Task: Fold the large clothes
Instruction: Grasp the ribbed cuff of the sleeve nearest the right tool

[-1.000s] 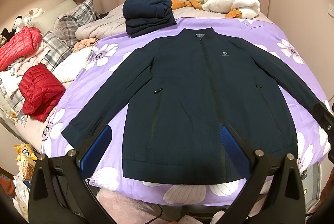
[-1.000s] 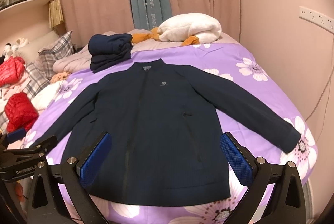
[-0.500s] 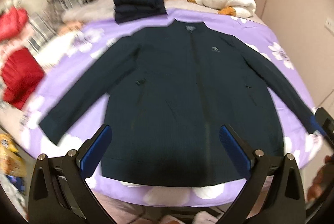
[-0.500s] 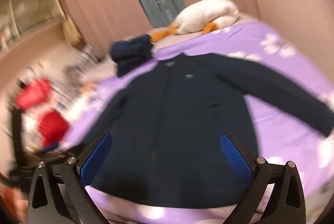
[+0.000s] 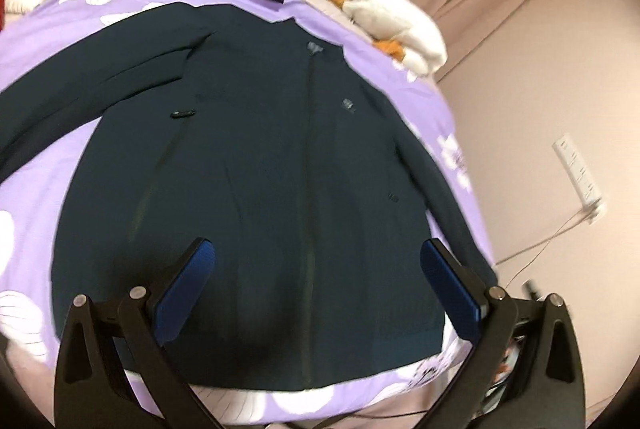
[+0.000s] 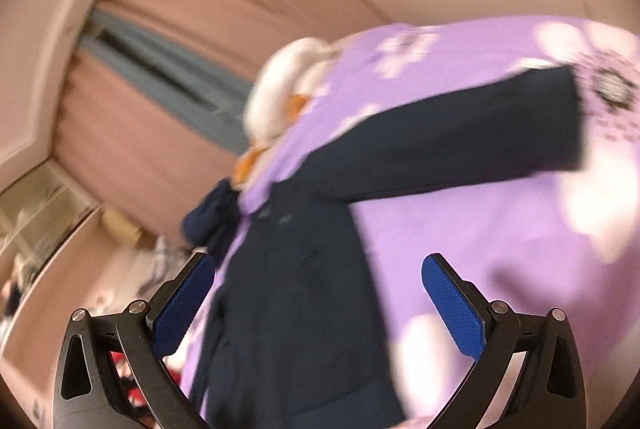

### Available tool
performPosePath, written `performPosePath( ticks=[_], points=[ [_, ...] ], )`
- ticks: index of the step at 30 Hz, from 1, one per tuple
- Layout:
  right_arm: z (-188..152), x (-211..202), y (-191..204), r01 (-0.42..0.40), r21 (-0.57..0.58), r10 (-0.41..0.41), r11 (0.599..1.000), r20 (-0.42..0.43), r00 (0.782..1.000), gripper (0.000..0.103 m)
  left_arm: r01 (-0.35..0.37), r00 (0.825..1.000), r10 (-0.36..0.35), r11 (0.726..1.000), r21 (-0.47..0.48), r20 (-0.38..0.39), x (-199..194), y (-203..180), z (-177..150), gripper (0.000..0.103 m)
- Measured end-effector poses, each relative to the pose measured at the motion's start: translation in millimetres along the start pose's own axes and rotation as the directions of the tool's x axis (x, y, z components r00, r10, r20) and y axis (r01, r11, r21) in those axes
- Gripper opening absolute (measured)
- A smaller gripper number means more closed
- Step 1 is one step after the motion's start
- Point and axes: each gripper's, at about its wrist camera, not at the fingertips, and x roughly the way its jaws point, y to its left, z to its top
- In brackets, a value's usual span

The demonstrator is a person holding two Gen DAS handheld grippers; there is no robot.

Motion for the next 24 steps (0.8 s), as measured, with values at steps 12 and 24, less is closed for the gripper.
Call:
performPosePath(
  ticks=[12,24],
  points=[
    [32.9,30.5,-59.4,0.091,0.224,-0.112,0.970,0.084,0.990,0.103,-0.118,0.993,0.117,0.992,0.039,0.004,9.8,-7.0,12.5,0.103],
    [57.9,39.8,-94.1,0.099,0.527,-0.259,0.844,0.239,0.936,0.062,-0.116,0.993,0.116,0.993,0.010,0.011,3.3,1.2,11.3,0.103]
  ],
)
